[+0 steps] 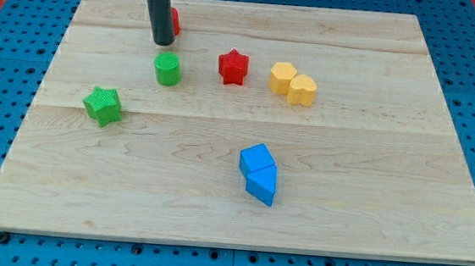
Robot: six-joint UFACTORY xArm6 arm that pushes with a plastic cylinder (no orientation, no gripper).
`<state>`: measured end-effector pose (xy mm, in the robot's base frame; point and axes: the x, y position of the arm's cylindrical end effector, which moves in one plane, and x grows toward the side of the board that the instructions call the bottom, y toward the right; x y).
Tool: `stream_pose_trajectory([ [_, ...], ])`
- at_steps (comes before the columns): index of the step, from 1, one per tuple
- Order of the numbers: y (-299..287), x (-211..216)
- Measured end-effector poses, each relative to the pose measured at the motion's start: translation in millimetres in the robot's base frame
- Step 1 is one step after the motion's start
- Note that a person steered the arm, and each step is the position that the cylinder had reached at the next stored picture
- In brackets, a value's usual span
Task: Push the green circle into the green star
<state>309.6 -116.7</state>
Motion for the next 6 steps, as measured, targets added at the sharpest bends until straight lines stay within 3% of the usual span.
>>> stream_pose_trajectory([
  [2, 10.2, 73.4],
  [4, 45.6, 113.5],
  [6, -13.1, 106.5],
])
